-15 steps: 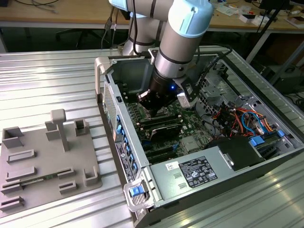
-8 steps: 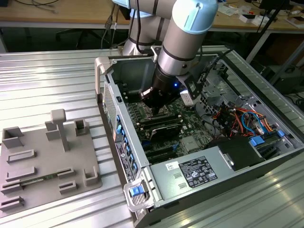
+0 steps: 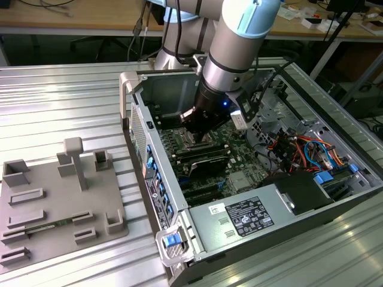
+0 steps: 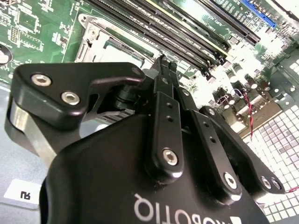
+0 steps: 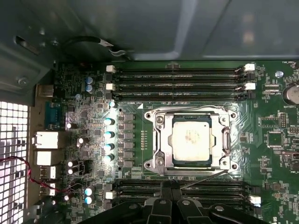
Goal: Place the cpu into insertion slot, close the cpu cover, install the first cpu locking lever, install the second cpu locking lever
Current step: 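Install the second cpu locking lever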
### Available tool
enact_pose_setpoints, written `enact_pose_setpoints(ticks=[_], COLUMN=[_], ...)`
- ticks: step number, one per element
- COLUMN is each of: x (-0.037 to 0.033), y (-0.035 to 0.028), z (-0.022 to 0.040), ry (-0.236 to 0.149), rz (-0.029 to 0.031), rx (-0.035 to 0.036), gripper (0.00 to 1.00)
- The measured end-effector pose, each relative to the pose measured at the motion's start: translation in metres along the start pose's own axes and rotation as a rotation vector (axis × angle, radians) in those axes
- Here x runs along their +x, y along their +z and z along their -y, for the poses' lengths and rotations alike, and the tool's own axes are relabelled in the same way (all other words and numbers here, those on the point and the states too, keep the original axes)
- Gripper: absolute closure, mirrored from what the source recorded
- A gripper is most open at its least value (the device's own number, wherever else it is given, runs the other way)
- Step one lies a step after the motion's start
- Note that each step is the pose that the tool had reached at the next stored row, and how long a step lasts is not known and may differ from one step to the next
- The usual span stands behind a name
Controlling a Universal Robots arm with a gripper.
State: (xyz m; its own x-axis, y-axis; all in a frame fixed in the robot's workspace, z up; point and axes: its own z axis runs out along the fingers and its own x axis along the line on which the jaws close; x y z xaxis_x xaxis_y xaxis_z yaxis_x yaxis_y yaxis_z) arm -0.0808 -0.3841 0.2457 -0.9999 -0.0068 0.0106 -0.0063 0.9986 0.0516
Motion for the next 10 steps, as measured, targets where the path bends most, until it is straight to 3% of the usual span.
enact_pose_setpoints(ticks=[6, 10], x=[-0.0036, -0.0036], y=[-0.003, -0.0044], z=[0.0006, 0.0063], ry=[0.0, 0.0], rz=[0.0, -0.0001], rx=[-0.0001, 0.0], gripper=[0.89, 0.89])
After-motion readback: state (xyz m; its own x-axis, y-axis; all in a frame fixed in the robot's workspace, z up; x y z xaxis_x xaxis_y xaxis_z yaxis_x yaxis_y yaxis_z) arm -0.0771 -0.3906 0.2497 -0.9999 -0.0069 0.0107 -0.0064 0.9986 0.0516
